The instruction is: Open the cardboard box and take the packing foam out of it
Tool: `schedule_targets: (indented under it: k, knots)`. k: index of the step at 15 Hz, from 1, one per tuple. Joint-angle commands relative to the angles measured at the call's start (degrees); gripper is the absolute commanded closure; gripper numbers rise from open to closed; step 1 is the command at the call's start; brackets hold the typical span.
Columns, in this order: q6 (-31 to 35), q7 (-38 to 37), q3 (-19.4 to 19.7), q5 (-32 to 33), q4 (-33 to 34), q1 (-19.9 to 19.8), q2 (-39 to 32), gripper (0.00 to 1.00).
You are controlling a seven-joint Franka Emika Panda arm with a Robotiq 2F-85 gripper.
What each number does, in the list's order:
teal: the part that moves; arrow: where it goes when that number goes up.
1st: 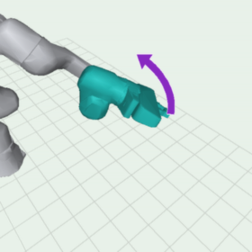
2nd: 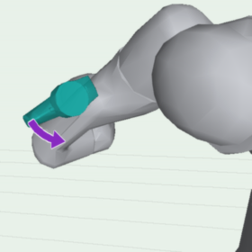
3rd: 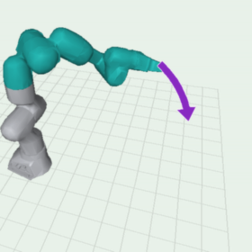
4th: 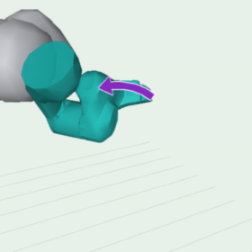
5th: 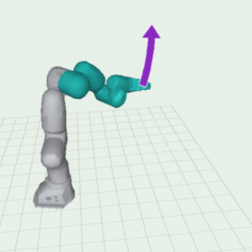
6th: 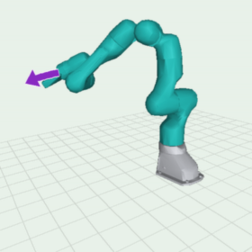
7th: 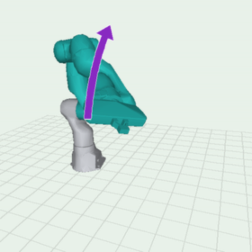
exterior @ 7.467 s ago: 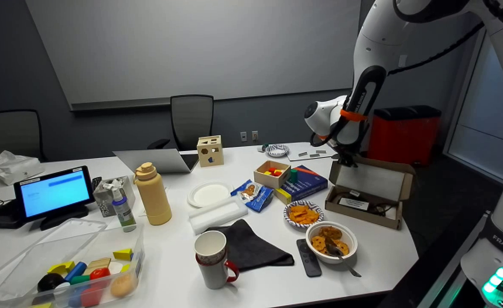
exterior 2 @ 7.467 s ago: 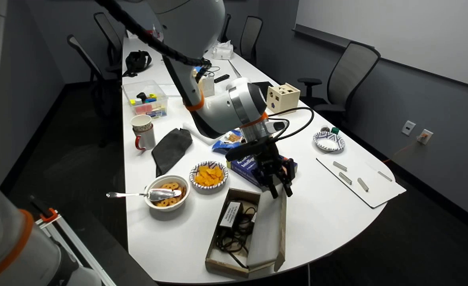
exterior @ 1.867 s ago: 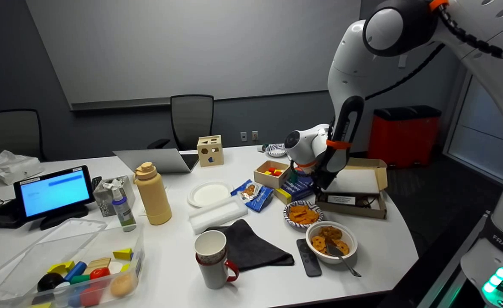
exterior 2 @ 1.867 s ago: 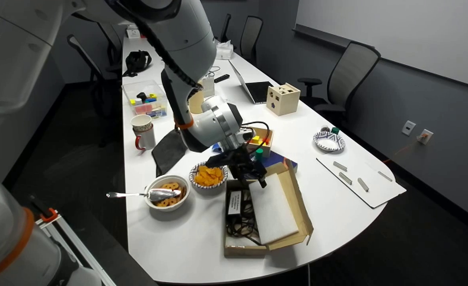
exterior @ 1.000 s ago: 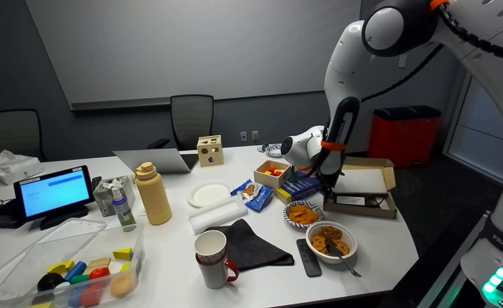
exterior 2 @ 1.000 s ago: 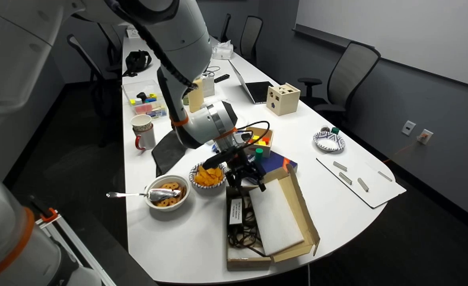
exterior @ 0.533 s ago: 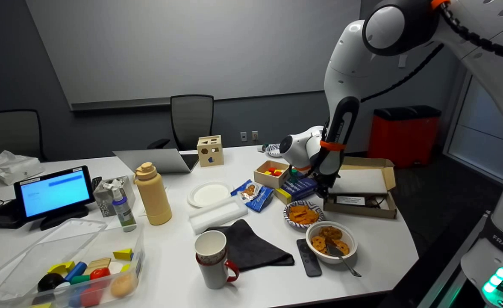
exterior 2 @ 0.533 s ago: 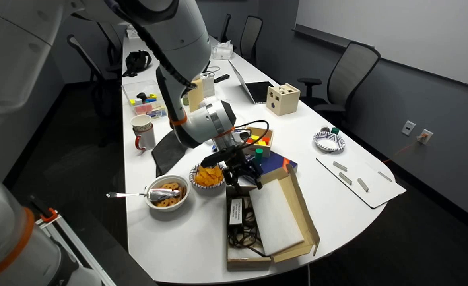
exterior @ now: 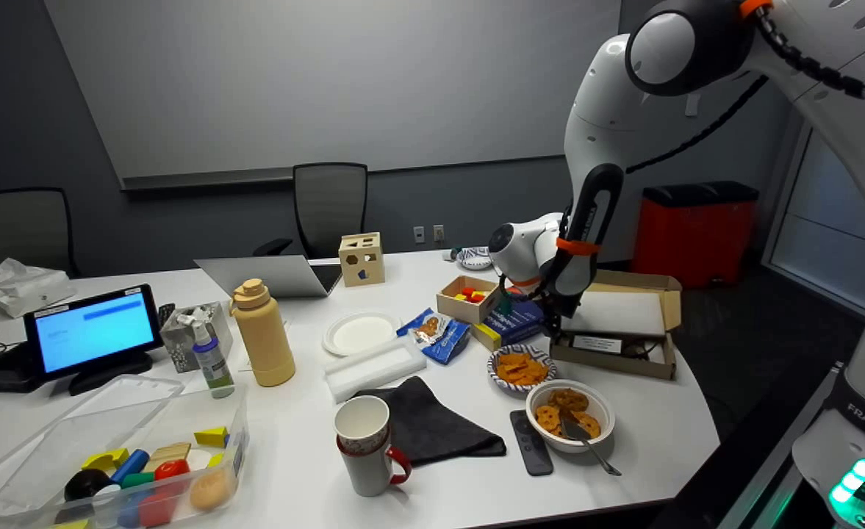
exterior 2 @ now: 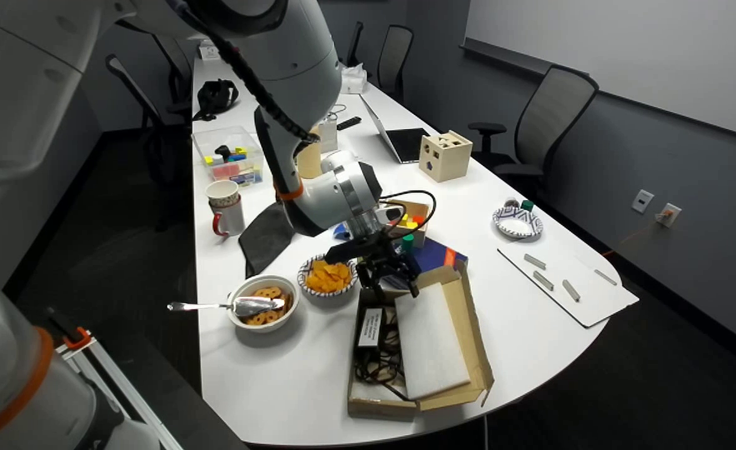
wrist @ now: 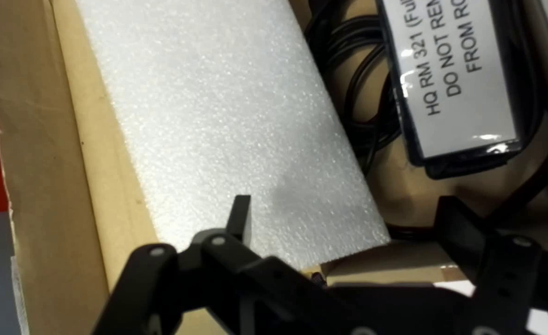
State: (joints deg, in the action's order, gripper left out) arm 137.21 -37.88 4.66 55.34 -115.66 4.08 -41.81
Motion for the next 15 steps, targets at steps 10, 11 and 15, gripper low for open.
schedule_targets:
  k: [10,11,15]
  knots:
    - [4.9,4.1,3.4,11.5,-2.7,0.2,0.5,0.0]
    - [5.3,4.0,3.1,12.1,-3.1,0.0,0.4,0.0]
    - [5.9,2.9,2.9,15.2,-3.9,-0.1,0.0,0.0]
